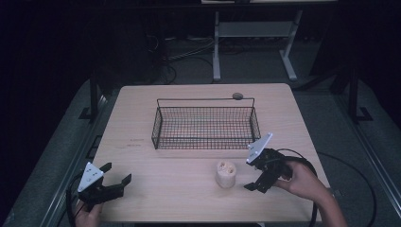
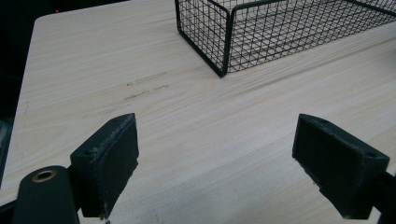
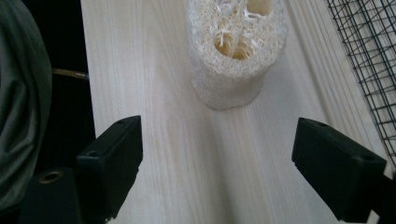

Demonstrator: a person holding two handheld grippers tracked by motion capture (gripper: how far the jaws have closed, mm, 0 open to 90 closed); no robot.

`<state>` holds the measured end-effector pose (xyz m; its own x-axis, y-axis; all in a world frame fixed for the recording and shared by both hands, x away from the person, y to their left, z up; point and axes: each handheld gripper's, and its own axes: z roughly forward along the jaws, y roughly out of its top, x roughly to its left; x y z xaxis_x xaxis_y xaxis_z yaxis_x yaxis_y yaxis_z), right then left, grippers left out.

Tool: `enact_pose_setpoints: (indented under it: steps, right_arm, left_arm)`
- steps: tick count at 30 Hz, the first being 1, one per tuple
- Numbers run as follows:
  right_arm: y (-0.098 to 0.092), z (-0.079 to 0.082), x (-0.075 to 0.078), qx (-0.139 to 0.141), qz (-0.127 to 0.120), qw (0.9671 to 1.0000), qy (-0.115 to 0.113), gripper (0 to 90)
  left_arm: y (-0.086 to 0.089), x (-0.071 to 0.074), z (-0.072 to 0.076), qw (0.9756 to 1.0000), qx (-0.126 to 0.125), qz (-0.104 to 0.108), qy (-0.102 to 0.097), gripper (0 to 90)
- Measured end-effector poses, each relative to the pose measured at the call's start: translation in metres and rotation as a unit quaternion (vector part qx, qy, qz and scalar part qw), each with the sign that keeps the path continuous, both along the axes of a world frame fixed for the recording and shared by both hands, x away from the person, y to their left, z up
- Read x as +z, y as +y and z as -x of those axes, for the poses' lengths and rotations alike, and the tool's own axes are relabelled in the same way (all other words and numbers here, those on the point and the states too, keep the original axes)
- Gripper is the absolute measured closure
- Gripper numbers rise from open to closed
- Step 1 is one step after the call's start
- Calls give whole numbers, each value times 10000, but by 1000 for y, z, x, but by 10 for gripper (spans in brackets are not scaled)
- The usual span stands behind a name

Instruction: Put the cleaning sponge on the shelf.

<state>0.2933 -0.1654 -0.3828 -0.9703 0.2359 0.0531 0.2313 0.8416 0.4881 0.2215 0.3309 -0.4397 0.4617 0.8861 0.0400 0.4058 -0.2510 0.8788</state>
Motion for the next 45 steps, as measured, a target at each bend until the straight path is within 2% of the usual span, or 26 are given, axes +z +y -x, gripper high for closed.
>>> enact_pose_setpoints:
  steps: [7,13,22,34,45]
  right_arm:
    - [13,-4,5,124,54,9999,-66,162]
    - [22,-11,5,201,159,9997,56,162]
    - [34,-19,5,319,225,9992,106,162]
    - [56,-32,8,552,388,9975,212,162]
    - [67,-39,4,645,535,9959,336,162]
  left_arm:
    - [-1,0,0,10000,-31,-12,3,137]
    - [0,0,0,10000,-25,3,1,137]
    - [0,0,0,10000,-18,17,-4,137]
    - [3,1,0,10000,10,36,-26,137]
    - [2,2,0,10000,1,28,-37,137]
